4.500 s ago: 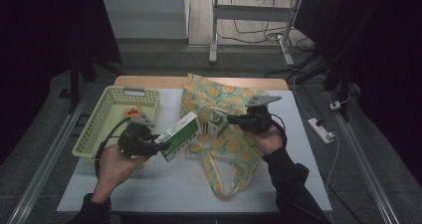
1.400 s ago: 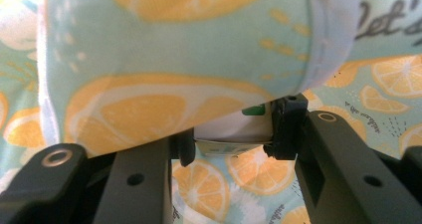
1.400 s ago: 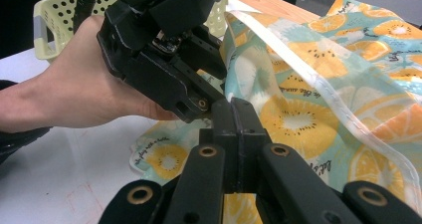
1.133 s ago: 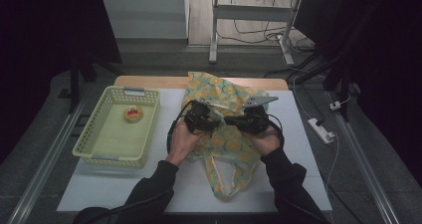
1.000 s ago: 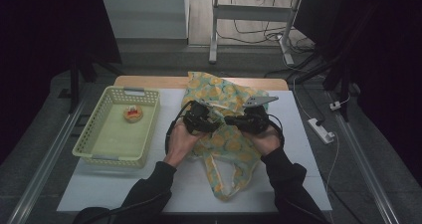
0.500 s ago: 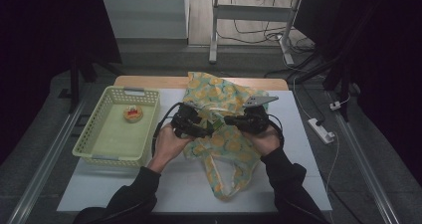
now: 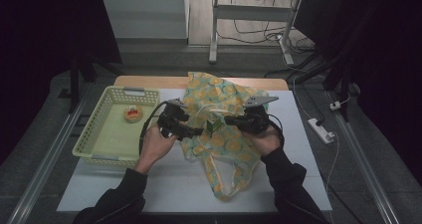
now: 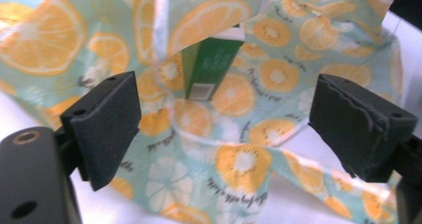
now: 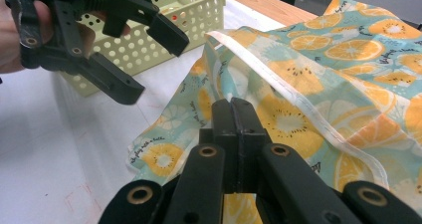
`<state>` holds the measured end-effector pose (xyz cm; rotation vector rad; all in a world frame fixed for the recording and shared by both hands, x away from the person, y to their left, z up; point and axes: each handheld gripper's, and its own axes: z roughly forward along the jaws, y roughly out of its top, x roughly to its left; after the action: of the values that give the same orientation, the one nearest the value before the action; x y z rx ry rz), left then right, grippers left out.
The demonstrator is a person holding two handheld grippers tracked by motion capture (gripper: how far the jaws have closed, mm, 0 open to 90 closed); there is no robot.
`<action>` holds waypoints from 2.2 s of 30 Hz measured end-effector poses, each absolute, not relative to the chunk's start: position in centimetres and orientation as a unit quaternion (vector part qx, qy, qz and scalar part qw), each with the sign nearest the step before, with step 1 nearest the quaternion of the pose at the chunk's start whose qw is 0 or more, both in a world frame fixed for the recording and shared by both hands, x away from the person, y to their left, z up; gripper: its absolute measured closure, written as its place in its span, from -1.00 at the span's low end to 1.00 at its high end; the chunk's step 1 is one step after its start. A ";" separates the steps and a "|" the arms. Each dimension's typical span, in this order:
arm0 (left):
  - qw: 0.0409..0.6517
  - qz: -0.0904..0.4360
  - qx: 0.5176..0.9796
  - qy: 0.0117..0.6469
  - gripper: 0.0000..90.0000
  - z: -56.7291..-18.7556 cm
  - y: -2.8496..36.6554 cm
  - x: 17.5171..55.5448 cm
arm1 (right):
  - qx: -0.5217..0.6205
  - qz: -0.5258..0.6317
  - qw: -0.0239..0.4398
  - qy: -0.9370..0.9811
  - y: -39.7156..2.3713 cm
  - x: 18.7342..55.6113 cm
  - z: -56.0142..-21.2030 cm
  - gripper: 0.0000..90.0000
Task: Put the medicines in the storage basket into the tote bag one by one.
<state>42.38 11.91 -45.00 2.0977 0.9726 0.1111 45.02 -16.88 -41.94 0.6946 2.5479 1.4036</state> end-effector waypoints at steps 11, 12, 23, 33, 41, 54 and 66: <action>0.393 0.070 0.831 0.387 -0.91 -44.6 14.0 42.1 | 0.232 0.468 0.077 0.849 -16.9 45.1 -42.0 1.00; 0.391 0.072 0.832 0.388 -0.92 -44.6 14.3 42.1 | 0.232 0.468 0.077 0.849 -16.9 45.1 -42.0 1.00; 0.402 0.089 0.814 0.409 -1.00 -44.5 18.1 42.4 | 0.232 0.466 0.078 0.850 -16.9 45.1 -42.0 1.00; 0.398 0.117 0.794 0.444 -1.00 -44.7 23.1 43.1 | 0.231 0.467 0.080 0.850 -16.9 45.0 -42.0 1.00; 0.365 0.142 0.780 0.488 -1.00 -45.4 26.8 44.1 | 0.231 0.465 0.079 0.851 -16.8 45.1 -42.2 1.00; 0.308 0.144 0.769 0.542 -1.00 -48.2 30.2 46.5 | 0.231 0.464 0.077 0.851 -16.8 45.1 -42.2 1.00; 0.260 0.113 0.782 0.556 -1.00 -50.9 30.8 48.9 | 0.230 0.464 0.076 0.852 -16.8 45.1 -42.2 1.00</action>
<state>48.87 30.75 -50.87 2.1173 1.5059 0.3065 45.13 -16.80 -42.22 0.6894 2.5546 1.3917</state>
